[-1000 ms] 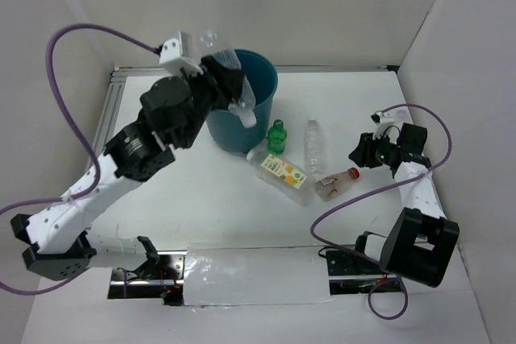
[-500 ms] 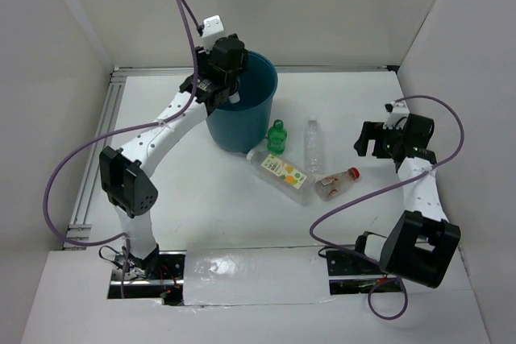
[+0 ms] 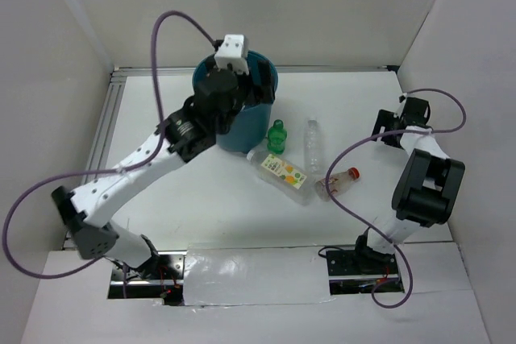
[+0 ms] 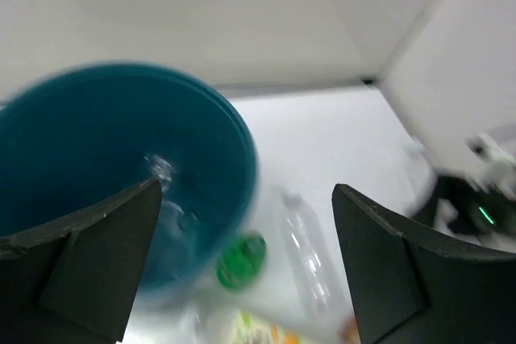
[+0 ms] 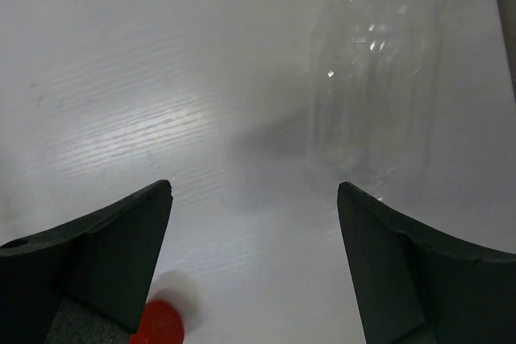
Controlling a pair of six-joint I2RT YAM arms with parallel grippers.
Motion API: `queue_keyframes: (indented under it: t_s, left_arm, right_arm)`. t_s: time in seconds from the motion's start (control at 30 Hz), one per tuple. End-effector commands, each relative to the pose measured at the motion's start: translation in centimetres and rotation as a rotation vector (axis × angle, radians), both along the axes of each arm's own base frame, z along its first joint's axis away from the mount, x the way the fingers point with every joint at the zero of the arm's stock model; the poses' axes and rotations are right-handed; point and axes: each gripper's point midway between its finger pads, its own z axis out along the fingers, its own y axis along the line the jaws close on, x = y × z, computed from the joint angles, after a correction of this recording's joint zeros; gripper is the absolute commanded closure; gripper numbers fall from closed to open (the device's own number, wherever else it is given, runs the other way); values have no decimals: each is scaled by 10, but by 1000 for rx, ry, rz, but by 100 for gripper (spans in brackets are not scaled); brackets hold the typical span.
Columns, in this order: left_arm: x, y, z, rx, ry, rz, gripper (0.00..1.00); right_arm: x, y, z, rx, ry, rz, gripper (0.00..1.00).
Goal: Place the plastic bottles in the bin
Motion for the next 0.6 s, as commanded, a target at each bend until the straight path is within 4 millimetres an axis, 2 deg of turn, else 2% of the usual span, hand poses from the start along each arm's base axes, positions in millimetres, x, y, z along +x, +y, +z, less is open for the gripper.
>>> queue_keyframes:
  t_s: [0.0, 0.03, 0.07, 0.1, 0.13, 0.17, 0.2, 0.23, 0.3, 0.37, 0.43, 0.5, 0.53, 0.57]
  left_arm:
    - [-56, -12, 9, -16, -41, -161, 0]
    - [-67, -11, -6, -29, 4, -165, 0]
    - [-75, -13, -38, 3, 62, -177, 0]
    - [-92, -12, -41, -13, 70, -194, 0]
    - [-98, -9, -52, -16, 95, -183, 0]
    - [-106, -10, -65, -42, 141, -185, 0]
    - [-112, -10, -86, -30, 177, -189, 0]
    - [-120, -12, -95, -32, 197, -197, 0]
    - [-129, -13, -111, -47, 237, -195, 0]
    - [-137, -20, -117, -68, 264, -208, 0]
    - [-142, -25, -128, -60, 294, -222, 0]
    - [-142, -30, -140, -56, 324, -223, 0]
    - [-146, -37, -145, -60, 342, -239, 0]
    - [-146, -39, -149, -62, 354, -244, 0]
  right_arm:
    - [26, -36, 22, -111, -84, -87, 10]
    - [30, -40, 23, -128, -81, -84, 10]
    - [36, -43, 33, -136, -104, -85, 10]
    - [38, -46, 33, -137, -104, -77, 10]
    - [41, -47, 32, -137, -103, -77, 10]
    - [46, -50, 42, -152, -123, -71, 10]
    - [48, -51, 39, -148, -113, -71, 10]
    - [49, -48, 37, -140, -103, -46, 10]
    - [56, -44, 48, -119, -131, 6, 9]
    - [60, -34, 54, -72, -167, 69, 9]
    - [65, -35, 65, -96, -209, 84, 9]
    - [81, -50, 85, -165, -251, 77, 9]
    - [87, -56, 86, -180, -243, 71, 9]
    - [89, -67, 64, -198, -168, 52, 9]
